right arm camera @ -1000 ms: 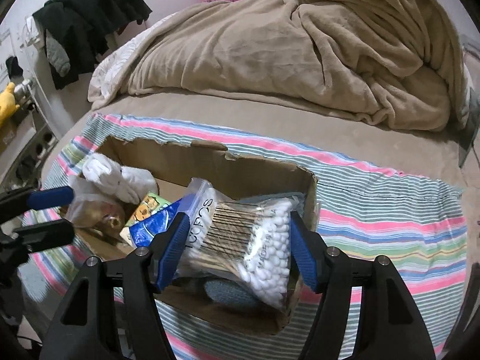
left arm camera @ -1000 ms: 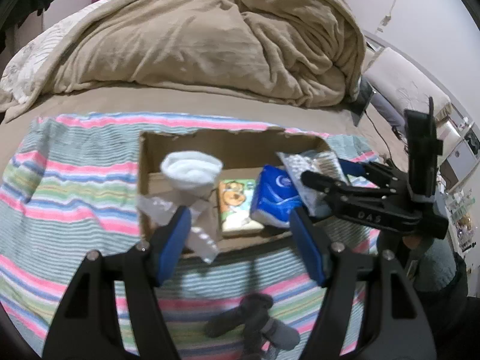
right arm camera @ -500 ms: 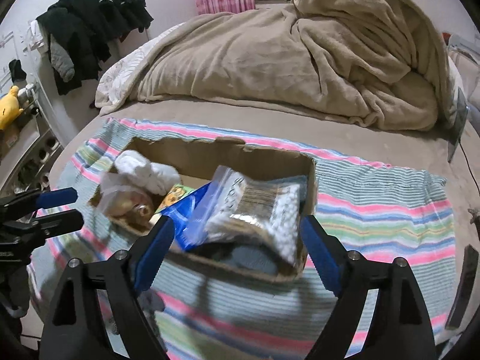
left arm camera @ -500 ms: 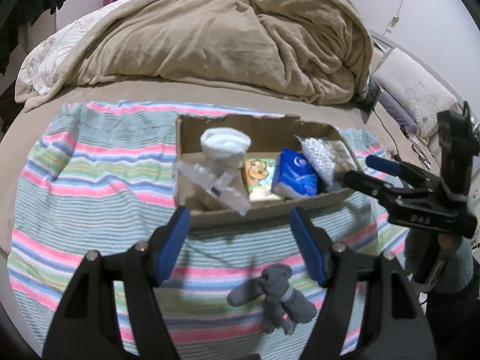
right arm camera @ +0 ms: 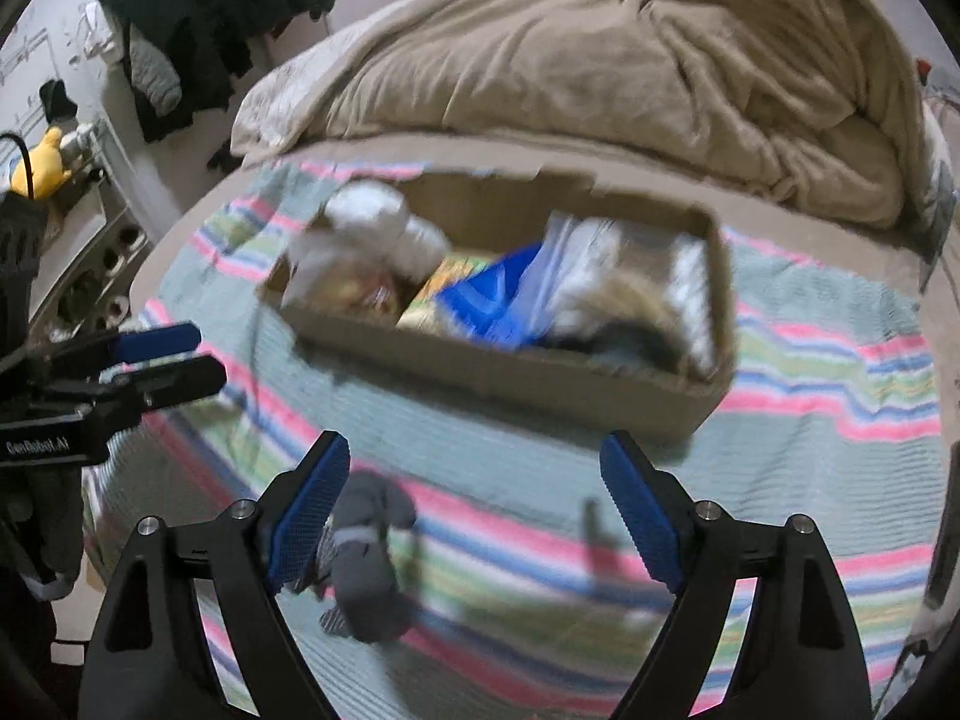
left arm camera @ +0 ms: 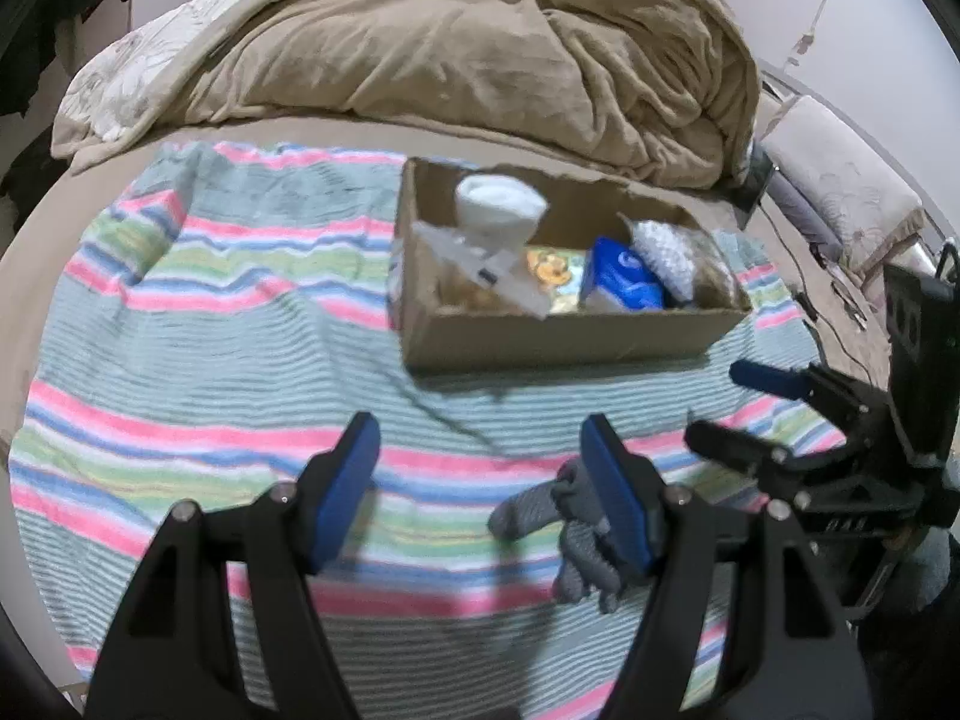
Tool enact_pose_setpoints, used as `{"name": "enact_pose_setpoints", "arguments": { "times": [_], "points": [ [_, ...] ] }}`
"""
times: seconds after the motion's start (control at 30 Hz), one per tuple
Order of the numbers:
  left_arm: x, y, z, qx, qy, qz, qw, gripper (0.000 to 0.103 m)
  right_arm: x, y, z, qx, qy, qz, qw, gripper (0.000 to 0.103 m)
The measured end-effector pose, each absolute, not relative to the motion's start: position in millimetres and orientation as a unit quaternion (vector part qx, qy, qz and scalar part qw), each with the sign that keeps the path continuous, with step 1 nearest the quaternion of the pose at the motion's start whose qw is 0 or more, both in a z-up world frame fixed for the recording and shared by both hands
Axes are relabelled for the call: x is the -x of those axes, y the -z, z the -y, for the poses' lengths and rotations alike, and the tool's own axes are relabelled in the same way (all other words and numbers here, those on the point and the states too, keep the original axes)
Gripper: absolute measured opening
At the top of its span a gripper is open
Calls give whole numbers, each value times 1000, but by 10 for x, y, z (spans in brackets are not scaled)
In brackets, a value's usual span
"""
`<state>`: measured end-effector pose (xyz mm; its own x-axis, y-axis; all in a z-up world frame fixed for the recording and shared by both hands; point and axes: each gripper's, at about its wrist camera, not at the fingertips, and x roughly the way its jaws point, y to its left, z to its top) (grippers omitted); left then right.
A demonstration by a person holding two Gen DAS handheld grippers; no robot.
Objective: Organize objects
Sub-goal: 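Grasp the grey dotted socks with the right tool, then lower the grey dotted socks into the box and open the right tool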
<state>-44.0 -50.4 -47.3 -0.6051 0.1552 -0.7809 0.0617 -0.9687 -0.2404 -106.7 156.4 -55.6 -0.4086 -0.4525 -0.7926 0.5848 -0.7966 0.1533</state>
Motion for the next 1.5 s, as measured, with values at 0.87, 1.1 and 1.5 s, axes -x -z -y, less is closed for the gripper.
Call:
{"name": "enact_pose_setpoints", "arguments": {
  "times": [0.87, 1.1, 1.5],
  "points": [
    [182, 720, 492, 475, -872, 122, 8, 71, 569, 1222, -1377, -503, 777, -107, 363, 22],
    [190, 560, 505, 460, -880, 121, 7, 71, 511, 886, -1360, -473, 784, -127, 382, 19],
    [272, 262, 439, 435, -893, 116, 19, 71, 683, 264, -1417, -403, 817, -127, 391, 18]
  ]
}}
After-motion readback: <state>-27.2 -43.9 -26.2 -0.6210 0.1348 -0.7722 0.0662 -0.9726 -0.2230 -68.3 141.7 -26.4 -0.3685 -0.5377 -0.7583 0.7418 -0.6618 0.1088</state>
